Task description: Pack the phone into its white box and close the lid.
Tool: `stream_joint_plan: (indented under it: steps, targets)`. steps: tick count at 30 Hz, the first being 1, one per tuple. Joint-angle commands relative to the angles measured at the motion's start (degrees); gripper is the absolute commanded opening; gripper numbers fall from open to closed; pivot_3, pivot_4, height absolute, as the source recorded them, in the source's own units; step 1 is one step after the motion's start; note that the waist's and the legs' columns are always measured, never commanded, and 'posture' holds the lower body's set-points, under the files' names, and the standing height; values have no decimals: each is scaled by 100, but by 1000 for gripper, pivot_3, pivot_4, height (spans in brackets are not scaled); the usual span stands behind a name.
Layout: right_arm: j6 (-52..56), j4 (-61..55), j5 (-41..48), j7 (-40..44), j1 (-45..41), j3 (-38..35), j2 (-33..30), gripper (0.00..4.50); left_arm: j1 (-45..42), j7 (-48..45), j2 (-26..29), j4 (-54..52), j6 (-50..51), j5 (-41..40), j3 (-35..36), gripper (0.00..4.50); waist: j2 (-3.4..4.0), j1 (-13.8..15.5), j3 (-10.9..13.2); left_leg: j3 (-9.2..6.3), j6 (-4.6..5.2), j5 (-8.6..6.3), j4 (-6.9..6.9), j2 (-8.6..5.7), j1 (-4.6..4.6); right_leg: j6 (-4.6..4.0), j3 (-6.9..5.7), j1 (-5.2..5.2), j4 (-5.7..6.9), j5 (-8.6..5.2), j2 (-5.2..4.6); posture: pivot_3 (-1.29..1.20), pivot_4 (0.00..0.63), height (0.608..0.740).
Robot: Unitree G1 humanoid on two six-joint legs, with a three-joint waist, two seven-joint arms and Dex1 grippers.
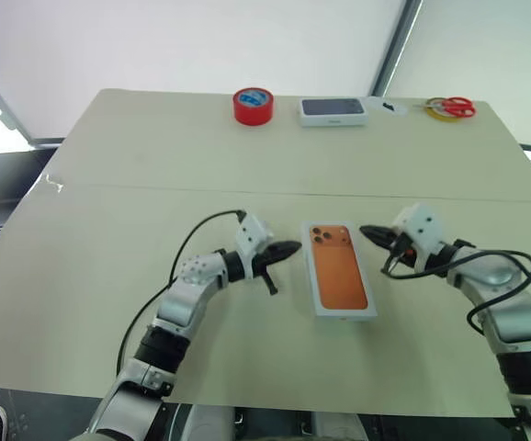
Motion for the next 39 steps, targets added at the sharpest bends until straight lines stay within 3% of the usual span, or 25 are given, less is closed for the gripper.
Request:
stream_joint_plan:
  steps: [1,6,10,11,13,15,20,21,31,39]
  targets:
    - [59,-394,512,570,202,-94,-44,20,-452,-30,-238,300,-243,143,-210,0,1,-5,-1,0,7,-5,9,0,1,0,0,8,-1,0,1,0,150,730]
    - [-173,-764,16,1261,913,568,-475,20,-824,-229,-159,1447,-498,1024,-940,0,1,-37,-1,4,29,-18,26,-7,1,2,0,16,-2,0,-3,0,150,730]
    - [-321,-599,-889,955,1011,1035,-693,20,-720,-413,-47,1686,-502,1111,-1024,0,1,-52,-17,5,32,-21,25,-2,17,3,4,23,0,-1,0,0,150,730]
    - [-15,-615,-676,938,958,969,-639,4,-661,-469,-4,1652,-470,1072,-987,244,-4,-50,-23,4,36,-26,23,0,37,2,4,43,-2,-1,0,0,150,730]
    - [441,-644,-253,886,827,776,-495,552,-547,-570,40,1478,-471,890,-821,793,-17,-51,-36,0,44,-32,23,4,40,2,4,46,-4,-1,-1,0,150,730]
    - [530,-627,-30,841,670,591,-372,1330,-470,-535,90,1186,-338,671,-556,1723,-19,-53,-38,-1,34,-27,23,5,40,1,5,48,-7,-1,-6,0,150,730]
    - [511,-292,506,875,240,-61,-222,3919,-63,-612,884,-9,204,121,201,4287,4,-101,-23,-1,20,-21,12,7,34,0,7,33,-9,-1,-10,0,150,730]
    - [479,-235,546,949,224,-133,-268,4440,17,-626,1029,-252,443,-50,354,4500,7,-104,-21,-1,19,-20,9,6,33,0,7,32,-10,-2,-11,0,150,730]
    - [-501,457,487,1942,462,-751,-935,4477,1320,-1374,2983,-1006,502,-628,1767,4500,13,-100,-17,0,19,-22,1,-2,30,-2,6,32,-19,-2,-22,0,150,730]
    - [-1092,1500,341,2170,455,-1055,-1273,4477,2398,-1389,3597,-1140,333,-855,2753,4500,18,-123,-14,1,18,-22,-19,-4,31,-3,6,25,-27,-3,-29,0,150,730]
